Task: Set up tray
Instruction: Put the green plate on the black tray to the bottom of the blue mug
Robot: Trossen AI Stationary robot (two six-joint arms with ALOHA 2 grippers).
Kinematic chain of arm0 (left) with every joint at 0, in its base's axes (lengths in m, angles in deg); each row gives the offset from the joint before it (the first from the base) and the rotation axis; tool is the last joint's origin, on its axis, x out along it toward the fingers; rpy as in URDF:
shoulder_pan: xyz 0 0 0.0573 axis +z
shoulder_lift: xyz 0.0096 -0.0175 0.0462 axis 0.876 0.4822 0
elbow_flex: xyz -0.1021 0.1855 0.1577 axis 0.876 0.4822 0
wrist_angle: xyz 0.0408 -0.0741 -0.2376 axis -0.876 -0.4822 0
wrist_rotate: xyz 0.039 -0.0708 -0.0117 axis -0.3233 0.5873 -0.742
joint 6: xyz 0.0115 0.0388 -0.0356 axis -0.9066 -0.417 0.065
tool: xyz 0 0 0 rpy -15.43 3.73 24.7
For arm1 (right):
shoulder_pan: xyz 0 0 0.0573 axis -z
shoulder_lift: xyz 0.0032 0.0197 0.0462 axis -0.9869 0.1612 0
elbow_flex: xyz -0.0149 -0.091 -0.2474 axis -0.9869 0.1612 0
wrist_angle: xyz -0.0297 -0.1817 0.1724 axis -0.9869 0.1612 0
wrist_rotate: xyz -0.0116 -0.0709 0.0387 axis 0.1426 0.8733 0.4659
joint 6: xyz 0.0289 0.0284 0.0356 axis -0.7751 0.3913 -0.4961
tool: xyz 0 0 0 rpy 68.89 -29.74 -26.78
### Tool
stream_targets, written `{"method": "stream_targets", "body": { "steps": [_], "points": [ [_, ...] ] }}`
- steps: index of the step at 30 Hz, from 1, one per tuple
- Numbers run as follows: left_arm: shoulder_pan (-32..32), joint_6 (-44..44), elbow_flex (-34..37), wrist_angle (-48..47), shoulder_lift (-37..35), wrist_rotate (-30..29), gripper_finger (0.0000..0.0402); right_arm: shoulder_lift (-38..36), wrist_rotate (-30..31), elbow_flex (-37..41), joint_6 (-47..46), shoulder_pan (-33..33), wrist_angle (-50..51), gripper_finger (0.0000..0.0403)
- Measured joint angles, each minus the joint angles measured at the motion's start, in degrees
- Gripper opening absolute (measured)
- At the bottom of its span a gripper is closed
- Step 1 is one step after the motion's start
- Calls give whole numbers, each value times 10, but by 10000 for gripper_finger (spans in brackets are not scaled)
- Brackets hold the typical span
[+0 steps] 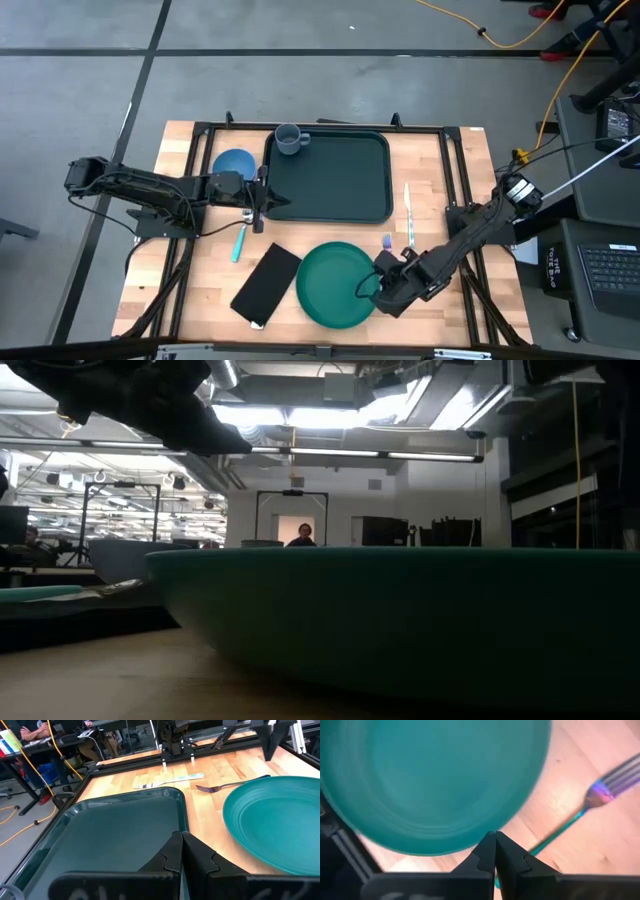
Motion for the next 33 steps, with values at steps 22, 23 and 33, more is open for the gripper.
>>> {"method": "stream_targets", "body": {
  "steps": [22,23,33],
  "points": [
    [0,29,0,0,0,0,6,34,6,1,-59,5,11,145],
    [0,29,0,0,0,0,6,39,5,1,-60,4,10,146],
    [0,19,0,-6,0,0,6,69,20,1,-75,9,-11,146]
  ]
}}
